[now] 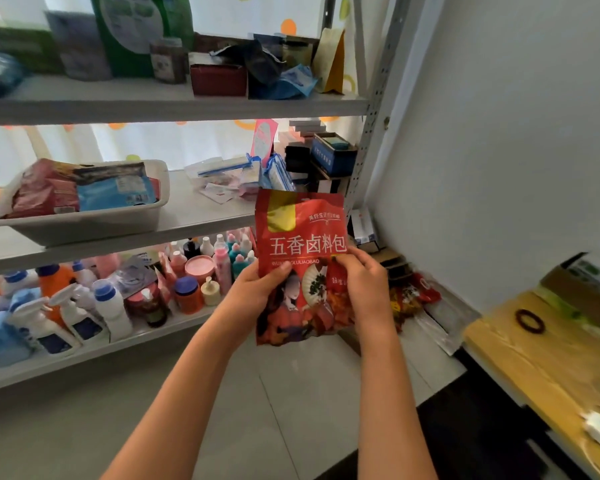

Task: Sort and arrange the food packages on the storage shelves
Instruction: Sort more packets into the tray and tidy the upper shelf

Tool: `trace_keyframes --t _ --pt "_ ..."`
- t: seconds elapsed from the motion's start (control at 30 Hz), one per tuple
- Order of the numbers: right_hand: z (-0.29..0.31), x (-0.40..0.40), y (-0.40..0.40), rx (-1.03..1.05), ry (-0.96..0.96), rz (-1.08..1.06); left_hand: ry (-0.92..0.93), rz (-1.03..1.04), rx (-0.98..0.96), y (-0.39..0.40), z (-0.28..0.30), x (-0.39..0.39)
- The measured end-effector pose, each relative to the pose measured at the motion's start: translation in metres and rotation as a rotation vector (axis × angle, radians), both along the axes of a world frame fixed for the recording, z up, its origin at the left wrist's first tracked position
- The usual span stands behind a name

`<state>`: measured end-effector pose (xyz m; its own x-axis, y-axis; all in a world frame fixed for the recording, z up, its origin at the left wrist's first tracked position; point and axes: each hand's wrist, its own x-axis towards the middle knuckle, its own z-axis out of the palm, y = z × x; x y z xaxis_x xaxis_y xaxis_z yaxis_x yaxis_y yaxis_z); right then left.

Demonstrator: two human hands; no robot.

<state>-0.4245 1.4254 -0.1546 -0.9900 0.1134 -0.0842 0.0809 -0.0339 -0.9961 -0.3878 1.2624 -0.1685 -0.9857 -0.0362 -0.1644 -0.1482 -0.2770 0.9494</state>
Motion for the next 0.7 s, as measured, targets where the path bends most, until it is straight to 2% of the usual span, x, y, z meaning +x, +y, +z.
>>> trace_keyframes --t 0.33,0.57,0.7 --pt "-0.006 -0.002 0.004 0.035 -0.036 0.026 -0.007 0.036 -0.213 -0.004 -0.004 -0.006" --pt "-0.012 0.001 -0.006 0.089 0.099 0.044 0.042 0.025 -0.309 -0.015 -0.015 -0.003" --pt "-0.016 0.003 -0.012 0.044 0.14 0.083 0.074 0.083 -0.279 -0.019 -0.02 0.0"
